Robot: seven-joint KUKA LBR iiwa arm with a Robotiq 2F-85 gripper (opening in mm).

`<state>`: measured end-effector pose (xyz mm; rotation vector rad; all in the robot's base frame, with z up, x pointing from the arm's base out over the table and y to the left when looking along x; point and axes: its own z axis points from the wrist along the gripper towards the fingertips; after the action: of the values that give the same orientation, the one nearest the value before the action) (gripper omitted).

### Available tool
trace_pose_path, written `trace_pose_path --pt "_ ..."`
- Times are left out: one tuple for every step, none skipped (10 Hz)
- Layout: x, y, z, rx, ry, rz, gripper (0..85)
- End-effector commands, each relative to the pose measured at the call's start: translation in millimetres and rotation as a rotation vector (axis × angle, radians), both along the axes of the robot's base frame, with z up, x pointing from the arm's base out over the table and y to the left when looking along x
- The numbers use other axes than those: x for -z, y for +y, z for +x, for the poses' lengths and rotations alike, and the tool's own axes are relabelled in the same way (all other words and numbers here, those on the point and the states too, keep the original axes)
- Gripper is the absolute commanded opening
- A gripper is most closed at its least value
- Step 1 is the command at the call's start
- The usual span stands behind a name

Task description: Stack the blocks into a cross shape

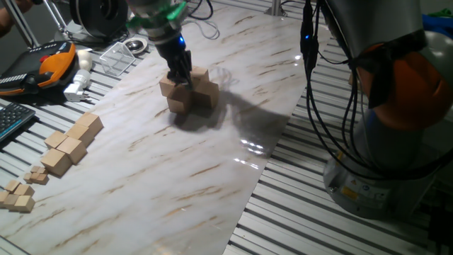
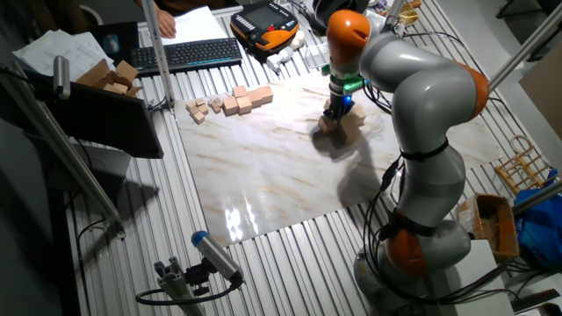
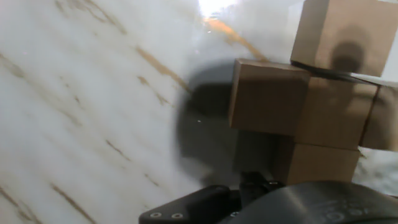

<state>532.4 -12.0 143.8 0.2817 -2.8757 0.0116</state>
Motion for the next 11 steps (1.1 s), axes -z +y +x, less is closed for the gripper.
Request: trace_pose_path --pt "-13.7 1.9 1.1 0.011 -0.001 0.002 0.0" --pt "-24.6 1.1 0.4 0.028 -0.006 0.018 0.0" --pt "-35.2 -0.8 -1.4 0.036 -0.021 0.022 0.0" --pt "-45.0 -1.8 -3.0 0.047 -0.028 0.012 0.0" --pt "-54.8 -4.3 -3.6 0.060 -0.025 0.018 0.0" --pt "-59.7 -9.0 -4.9 0.068 -0.025 0.038 0.0" --pt "-63.6 -13.8 -6.3 0.072 -0.029 0.051 0.0" --pt "-66.6 -17.5 -8.0 0.073 -0.042 0.049 0.0" --pt "-68.5 -18.6 -10.0 0.073 -0.049 0.050 0.0" --pt "-69.7 -19.5 -12.1 0.076 -0.065 0.045 0.0" --pt "-70.9 -21.4 -12.9 0.076 -0.076 0.042 0.0"
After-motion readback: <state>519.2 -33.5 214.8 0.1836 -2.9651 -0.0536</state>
